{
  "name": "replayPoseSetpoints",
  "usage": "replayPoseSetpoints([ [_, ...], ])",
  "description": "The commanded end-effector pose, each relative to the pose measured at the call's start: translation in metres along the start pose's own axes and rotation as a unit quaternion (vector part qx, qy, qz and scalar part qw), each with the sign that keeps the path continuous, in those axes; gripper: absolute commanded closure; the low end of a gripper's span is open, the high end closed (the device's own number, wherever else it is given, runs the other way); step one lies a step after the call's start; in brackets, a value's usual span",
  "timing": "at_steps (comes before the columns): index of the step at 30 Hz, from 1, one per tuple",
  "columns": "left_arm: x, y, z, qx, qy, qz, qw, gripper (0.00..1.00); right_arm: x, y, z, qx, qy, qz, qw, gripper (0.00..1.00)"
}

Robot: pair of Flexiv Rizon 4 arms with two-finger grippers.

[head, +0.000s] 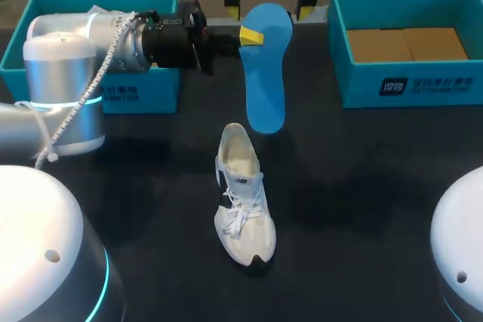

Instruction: Take the shoe out of the shoebox, open the shoe tongue, remove and reinsert the insole, then place the shoe into the shoebox

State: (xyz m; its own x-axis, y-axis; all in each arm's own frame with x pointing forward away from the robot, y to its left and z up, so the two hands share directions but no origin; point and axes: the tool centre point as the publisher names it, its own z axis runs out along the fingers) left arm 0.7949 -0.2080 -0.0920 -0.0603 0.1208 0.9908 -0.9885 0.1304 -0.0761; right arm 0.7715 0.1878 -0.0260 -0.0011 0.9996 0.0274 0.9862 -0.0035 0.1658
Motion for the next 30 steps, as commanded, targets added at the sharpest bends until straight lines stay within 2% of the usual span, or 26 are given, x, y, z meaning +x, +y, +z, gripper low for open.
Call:
replayPoseSetpoints([
  [1, 0.0, 0.0, 0.0, 0.0, -0.001, 0.0, 1.0, 1.0, 0.001, 0.001, 0.001, -0.001, 0.002, 0.0, 1.0, 0.0],
  [11, 0.0, 0.0, 0.0, 0.0, -0.001, 0.0, 1.0, 1.0, 0.003, -0.002, 0.0, -0.003, 0.001, -0.002, 1.0, 0.0],
  [17, 0.0, 0.0, 0.0, 0.0, -0.001, 0.0, 1.0, 1.0, -0.002, -0.005, 0.0, -0.008, 0.035, 0.003, 0.999, 0.0],
  [30, 0.0, 0.0, 0.0, 0.0, -0.001, 0.0, 1.0, 1.0, -0.035, -0.003, -0.002, -0.013, 0.06, 0.029, 0.998, 0.0],
])
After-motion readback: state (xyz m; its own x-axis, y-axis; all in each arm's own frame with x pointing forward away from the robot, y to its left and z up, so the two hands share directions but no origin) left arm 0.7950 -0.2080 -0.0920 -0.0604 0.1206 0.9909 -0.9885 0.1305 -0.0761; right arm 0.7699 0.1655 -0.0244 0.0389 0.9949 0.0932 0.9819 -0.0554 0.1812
